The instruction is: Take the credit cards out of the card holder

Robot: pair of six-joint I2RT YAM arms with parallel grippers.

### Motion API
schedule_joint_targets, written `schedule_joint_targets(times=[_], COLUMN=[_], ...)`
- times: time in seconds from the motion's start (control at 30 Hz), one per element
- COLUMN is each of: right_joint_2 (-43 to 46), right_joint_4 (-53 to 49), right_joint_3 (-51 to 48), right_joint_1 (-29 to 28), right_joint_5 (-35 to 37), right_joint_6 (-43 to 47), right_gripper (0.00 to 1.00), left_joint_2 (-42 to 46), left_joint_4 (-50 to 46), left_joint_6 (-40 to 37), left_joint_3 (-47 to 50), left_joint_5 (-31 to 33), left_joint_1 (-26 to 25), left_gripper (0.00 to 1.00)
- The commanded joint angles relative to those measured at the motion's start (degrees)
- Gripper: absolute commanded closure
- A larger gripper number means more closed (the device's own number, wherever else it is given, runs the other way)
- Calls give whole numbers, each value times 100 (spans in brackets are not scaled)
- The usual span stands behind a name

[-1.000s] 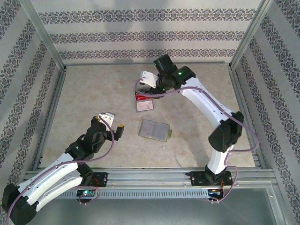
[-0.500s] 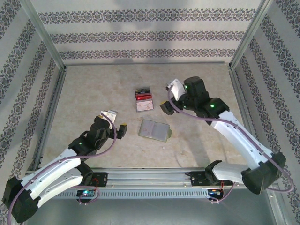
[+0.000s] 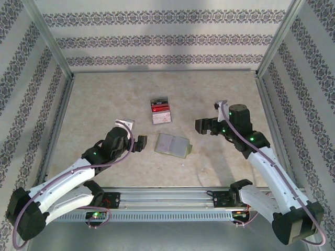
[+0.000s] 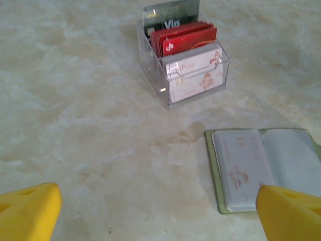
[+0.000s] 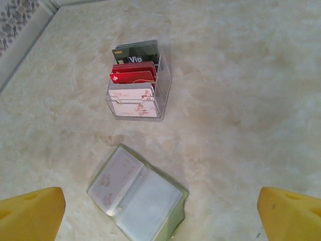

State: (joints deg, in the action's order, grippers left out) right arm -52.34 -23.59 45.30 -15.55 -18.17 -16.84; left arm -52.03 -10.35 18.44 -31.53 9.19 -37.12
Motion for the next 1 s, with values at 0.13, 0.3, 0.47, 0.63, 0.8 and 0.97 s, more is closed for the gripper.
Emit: schedule_joint_targets(times=[0.13,0.3,0.47,0.63,0.8,0.97], right_joint_2=[158,-34,-227,-285,-277,-264], right_joint_4=[420,501,748,769,751,738], right_joint_3=[-753,-919,-1082,-1133,-1146,-1172], right_joint_1=[252,359,388,400,426,462], right_joint_5=[-442,-567,-807,-846,-819,-819], right_joint_6=[-1292,-1568,-1855,-1887,-1823,-1790], right_gripper=[2,2,2,2,2,2], left_joint_2=[-540,-1170,-1948,-2840,-3551,-4053], left_joint_4=[-166,-169,-242,-128,525,591], left_joint_6=[883,1204,1583,1784,2076,2069], left_joint_3=[-293,-498,-868,-1274,-1454,-1722], left_joint_5=[-722,-1348,-2111,-2974,-3475,-3444], left_joint_1=[30,39,58,87,91,91], left_gripper=[5,10,15,24,36,40])
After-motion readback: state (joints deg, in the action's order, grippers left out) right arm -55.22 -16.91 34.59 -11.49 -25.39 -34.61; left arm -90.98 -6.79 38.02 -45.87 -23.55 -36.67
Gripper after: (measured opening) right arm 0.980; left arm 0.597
